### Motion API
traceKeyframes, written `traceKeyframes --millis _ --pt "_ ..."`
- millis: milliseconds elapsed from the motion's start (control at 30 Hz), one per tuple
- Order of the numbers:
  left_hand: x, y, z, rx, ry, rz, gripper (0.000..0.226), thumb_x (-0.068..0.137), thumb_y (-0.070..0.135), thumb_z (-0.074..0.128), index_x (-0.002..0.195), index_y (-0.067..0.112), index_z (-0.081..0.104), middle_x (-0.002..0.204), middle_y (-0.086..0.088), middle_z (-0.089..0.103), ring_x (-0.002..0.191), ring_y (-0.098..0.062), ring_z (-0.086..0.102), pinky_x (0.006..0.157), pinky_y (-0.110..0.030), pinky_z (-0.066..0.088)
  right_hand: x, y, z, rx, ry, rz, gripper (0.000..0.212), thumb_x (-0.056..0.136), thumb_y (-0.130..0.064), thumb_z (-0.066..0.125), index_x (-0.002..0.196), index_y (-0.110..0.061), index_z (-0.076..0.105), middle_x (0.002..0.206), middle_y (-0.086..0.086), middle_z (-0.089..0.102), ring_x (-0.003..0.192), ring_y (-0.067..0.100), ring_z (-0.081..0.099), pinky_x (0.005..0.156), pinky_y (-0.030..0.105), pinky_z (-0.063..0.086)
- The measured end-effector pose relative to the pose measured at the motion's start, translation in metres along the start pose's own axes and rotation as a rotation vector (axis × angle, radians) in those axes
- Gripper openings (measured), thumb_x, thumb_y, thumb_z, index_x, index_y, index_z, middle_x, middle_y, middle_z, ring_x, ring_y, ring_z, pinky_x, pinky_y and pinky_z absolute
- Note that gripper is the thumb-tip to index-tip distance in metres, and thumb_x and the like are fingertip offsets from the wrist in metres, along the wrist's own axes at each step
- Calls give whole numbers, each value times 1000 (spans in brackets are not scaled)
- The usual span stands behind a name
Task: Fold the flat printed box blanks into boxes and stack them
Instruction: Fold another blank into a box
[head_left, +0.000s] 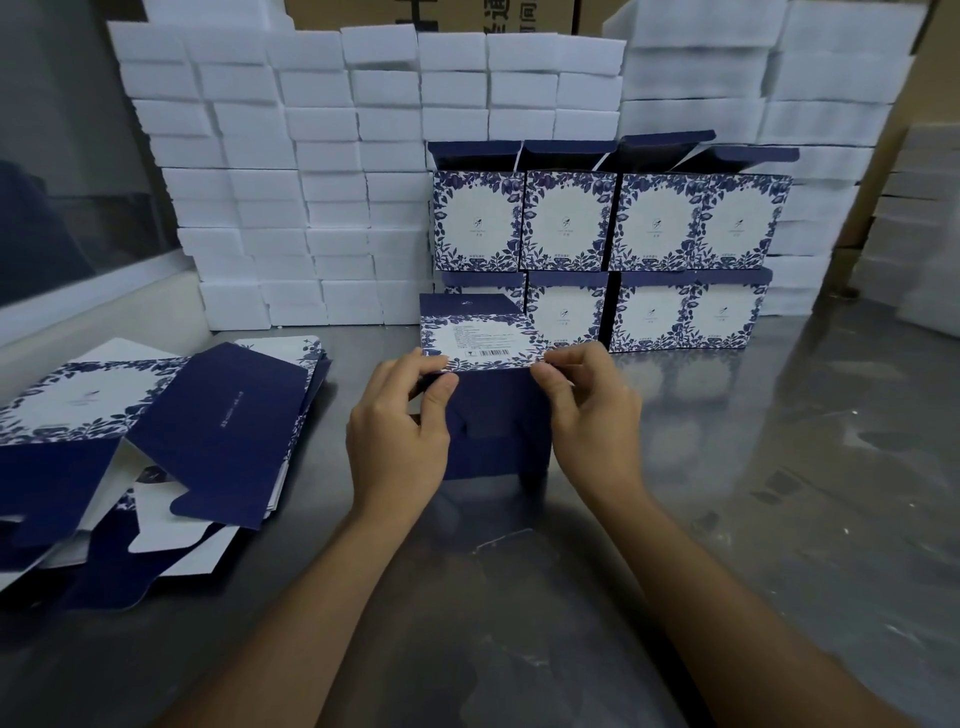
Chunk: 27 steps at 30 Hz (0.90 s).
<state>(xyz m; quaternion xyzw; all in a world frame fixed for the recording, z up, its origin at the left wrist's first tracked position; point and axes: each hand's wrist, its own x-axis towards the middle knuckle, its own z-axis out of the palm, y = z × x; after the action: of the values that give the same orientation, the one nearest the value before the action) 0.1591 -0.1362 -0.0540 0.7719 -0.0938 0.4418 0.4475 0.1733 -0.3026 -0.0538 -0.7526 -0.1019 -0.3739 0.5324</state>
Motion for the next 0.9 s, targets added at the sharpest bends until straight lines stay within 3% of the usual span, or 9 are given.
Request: traceKeyframes --millis 133,233,300,367,467,567,767,833,900 --pt "0 0 1 -15 -1 -10 12 95 15 62 105 13 69 102 -1 67 88 -18 65 71 -47 56 3 3 -1 -21 8 -21 29 94 -23 70 76 -39 54 80 -23 69 74 7 65 67 30 51" --pt "-1 -3 1 -7 5 6 17 98 13 57 111 13 69 106 -3 67 88 -21 65 71 -47 55 3 5 1 51 4 8 25 93 -22 71 81 -39 57 79 -24 70 80 -2 68 69 22 51" --pt "-3 -6 1 7 -14 -16 23 97 14 59 119 17 65 112 0 66 93 -18 64 75 -47 55 2 8 3 92 -28 44 24 94 -21 70 93 -42 58 91 -20 70 87 -5 68 73 18 53" --pt "-5 -11 2 2 -67 -115 41 93 17 65 132 26 54 123 7 63 99 -14 63 81 -46 56 -1 15 5 117 -107 133 31 93 -18 71 106 -42 57 105 -11 71 91 -2 68 80 21 56" --pt "-8 -18 1 8 -197 -294 73 86 28 73 146 37 32 135 10 57 94 -17 67 85 -47 56 -2 27 6 62 -258 275 38 89 -18 75 124 -25 61 114 -5 70 99 8 67 89 35 59" --pt "-10 -20 0 40 -241 -321 79 82 37 75 146 42 29 133 14 56 84 -11 67 82 -47 57 -3 30 7 11 -307 273 43 87 -27 78 127 -27 61 113 -12 68 97 2 65 84 29 60" --pt "-9 -20 -1 116 -231 -327 81 78 37 78 144 41 31 132 10 57 101 -24 65 85 -49 55 -9 28 10 -76 -289 232 52 79 -39 83 124 -30 59 98 -30 59 84 -13 62 68 13 54" --pt "-9 -19 -1 137 -229 -331 88 77 35 79 146 44 26 132 10 57 102 -23 65 86 -48 55 -10 24 10 -119 -269 213 49 78 -43 83 118 -33 57 95 -32 58 84 -18 59 65 13 53" --pt "-9 -19 -1 168 -223 -331 95 77 36 78 149 47 17 133 9 58 106 -21 63 88 -45 53 -10 21 9 -147 -256 204 46 77 -46 83 111 -37 54 91 -32 58 81 -14 61 66 23 58"
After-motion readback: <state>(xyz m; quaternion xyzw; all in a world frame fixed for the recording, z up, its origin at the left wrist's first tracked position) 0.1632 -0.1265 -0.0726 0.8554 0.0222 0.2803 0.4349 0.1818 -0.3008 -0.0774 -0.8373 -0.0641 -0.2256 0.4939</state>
